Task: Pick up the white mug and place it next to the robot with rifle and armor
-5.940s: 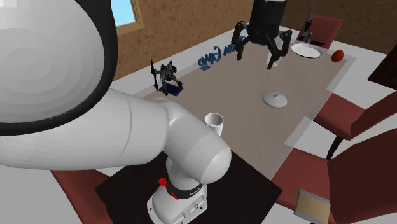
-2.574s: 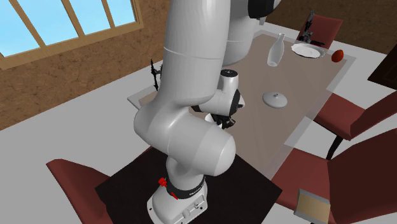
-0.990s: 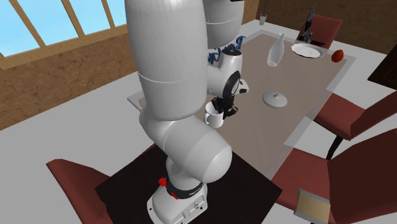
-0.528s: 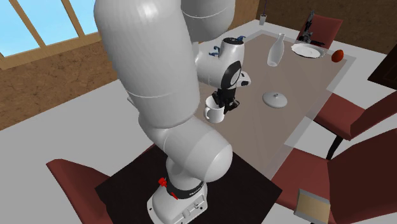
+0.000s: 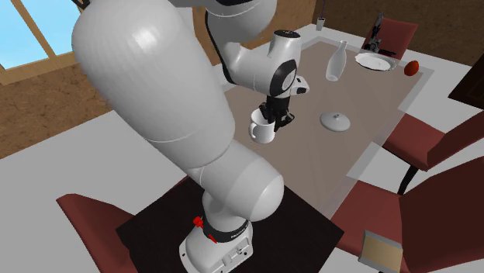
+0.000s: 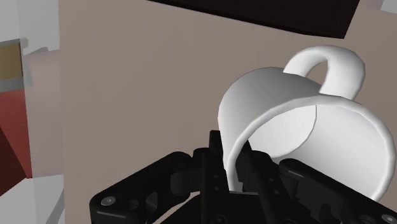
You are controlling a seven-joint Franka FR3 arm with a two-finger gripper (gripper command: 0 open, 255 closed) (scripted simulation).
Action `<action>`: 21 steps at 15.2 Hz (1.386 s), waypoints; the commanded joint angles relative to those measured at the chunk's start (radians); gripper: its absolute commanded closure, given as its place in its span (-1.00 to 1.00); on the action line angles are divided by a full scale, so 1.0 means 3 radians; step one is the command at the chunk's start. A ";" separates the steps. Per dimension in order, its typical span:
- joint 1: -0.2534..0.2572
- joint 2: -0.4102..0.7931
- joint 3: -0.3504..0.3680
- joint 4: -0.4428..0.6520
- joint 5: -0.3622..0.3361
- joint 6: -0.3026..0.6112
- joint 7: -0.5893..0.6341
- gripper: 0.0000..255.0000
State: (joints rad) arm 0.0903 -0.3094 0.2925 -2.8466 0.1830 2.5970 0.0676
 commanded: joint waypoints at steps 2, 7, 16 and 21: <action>0.0018 -0.0158 -0.0016 0.0045 0.0014 -0.0203 -0.0001 1.00; 0.0033 -0.0397 -0.0055 0.0126 0.0018 -0.0522 -0.0012 1.00; 0.0133 0.0006 0.0344 0.0653 -0.0027 -0.0614 0.0556 1.00; 0.0145 0.0484 0.0657 0.1136 -0.0259 -0.0616 0.1084 1.00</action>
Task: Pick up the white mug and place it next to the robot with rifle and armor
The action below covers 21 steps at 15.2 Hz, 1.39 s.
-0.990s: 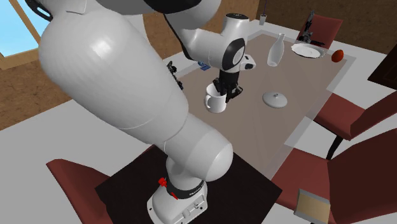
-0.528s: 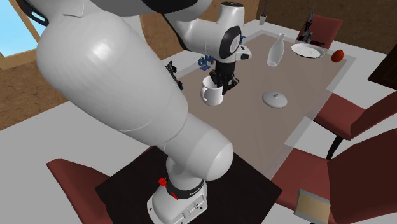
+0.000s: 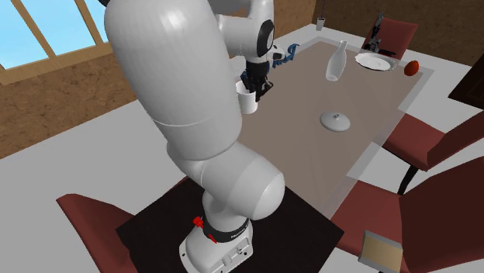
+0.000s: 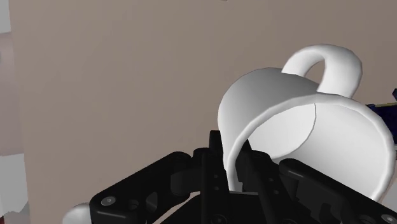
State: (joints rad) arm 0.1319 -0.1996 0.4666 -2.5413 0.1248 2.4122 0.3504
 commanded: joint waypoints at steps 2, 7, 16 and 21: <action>0.0014 0.0325 0.0182 0.0332 -0.0207 -0.0020 0.0369 1.00; 0.0115 0.0886 0.0353 0.0926 -0.0650 -0.0137 0.0952 1.00; 0.0351 0.1495 0.0322 0.1386 -0.1129 -0.0112 0.1448 1.00; 0.0402 0.1662 0.0256 0.1344 -0.1280 0.0068 0.1553 1.00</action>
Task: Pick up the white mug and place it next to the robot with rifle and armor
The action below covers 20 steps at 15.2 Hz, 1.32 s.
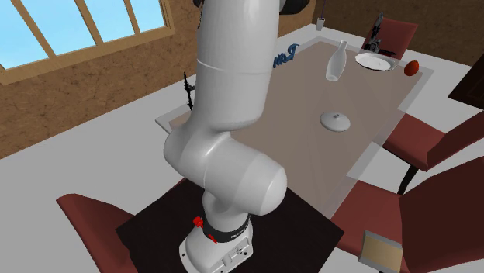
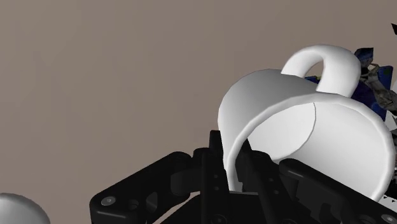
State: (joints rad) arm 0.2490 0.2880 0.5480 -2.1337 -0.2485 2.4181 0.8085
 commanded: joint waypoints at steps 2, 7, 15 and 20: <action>0.0036 0.0106 -0.0047 -0.0027 -0.0098 0.0118 0.0069 1.00; 0.0105 0.0284 -0.0139 -0.0041 -0.0258 0.0287 0.0180 1.00; 0.0237 0.0583 -0.0315 -0.0024 -0.0509 0.0541 0.0356 1.00; 0.0331 0.0776 -0.0438 0.0012 -0.0656 0.0690 0.0461 1.00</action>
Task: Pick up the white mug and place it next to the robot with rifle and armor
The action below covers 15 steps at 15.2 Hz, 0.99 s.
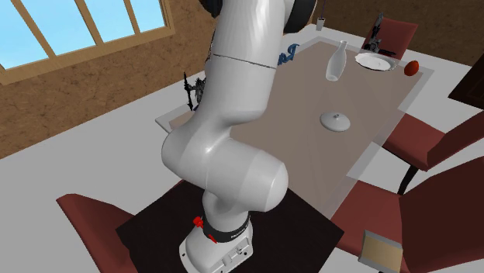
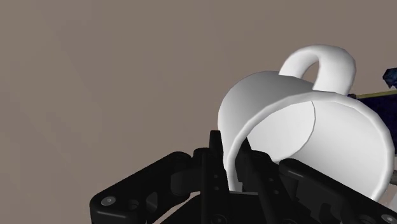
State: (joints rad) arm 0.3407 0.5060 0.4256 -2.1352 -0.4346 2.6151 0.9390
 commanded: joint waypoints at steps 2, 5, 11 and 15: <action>0.0064 0.0128 -0.0081 0.0036 -0.0091 0.0092 0.0066 1.00; 0.0123 0.0247 -0.0158 0.0070 -0.0170 0.0177 0.0123 1.00; 0.0211 0.0424 -0.0271 0.0132 -0.0275 0.0296 0.0202 1.00; 0.0211 0.0424 -0.0271 0.0132 -0.0275 0.0296 0.0202 1.00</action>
State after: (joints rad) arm 0.4040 0.6334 0.3441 -2.0958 -0.5169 2.7037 0.9995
